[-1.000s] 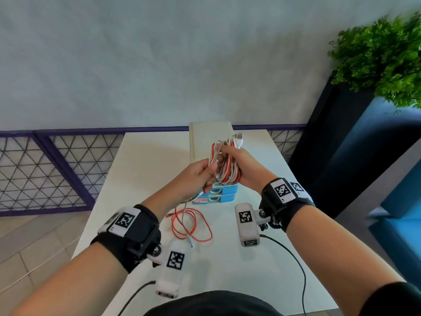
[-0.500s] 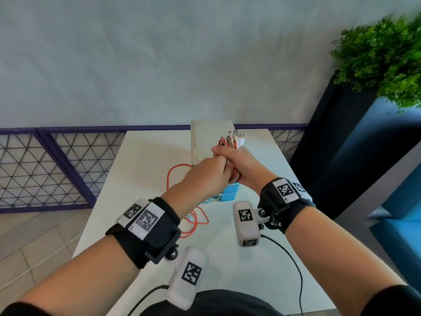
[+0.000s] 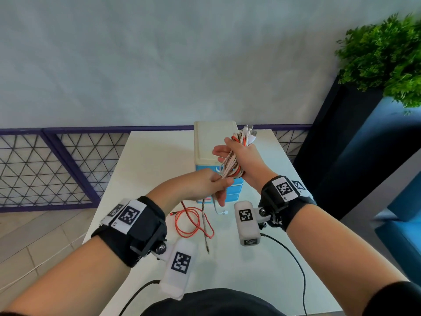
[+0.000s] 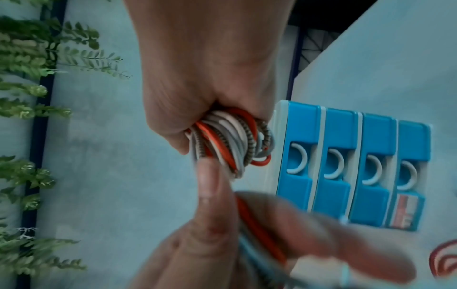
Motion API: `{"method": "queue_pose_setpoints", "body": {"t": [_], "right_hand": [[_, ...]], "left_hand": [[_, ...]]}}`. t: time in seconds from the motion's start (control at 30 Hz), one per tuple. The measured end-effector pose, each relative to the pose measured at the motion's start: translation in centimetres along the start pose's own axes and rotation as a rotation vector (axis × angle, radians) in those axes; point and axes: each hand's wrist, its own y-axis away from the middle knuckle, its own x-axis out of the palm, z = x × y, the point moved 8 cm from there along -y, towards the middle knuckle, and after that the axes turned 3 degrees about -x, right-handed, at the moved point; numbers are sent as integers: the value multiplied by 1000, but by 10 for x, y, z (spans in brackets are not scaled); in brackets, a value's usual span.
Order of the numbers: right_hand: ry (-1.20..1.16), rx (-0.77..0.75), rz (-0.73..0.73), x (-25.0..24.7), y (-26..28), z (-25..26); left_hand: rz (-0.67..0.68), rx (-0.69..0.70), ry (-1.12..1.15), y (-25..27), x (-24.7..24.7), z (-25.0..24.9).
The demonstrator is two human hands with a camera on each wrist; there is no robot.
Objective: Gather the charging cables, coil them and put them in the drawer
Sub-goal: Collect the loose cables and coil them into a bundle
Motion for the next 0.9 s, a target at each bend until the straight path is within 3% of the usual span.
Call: {"method": "queue_pose_setpoints", "body": {"t": [0.2, 0.37, 0.47, 0.6, 0.9], "right_hand": [[-274, 98, 65, 13, 10, -2], [-294, 89, -14, 7, 7, -5], [-290, 59, -74, -2, 5, -4], [-368, 38, -151, -23, -7, 4], [-373, 93, -74, -25, -6, 10]], "left_hand": [[21, 104, 191, 3, 9, 9], [-41, 115, 422, 7, 6, 10], [-58, 92, 445, 6, 6, 19], [51, 48, 391, 5, 24, 46], [149, -21, 740, 12, 26, 58]]}}
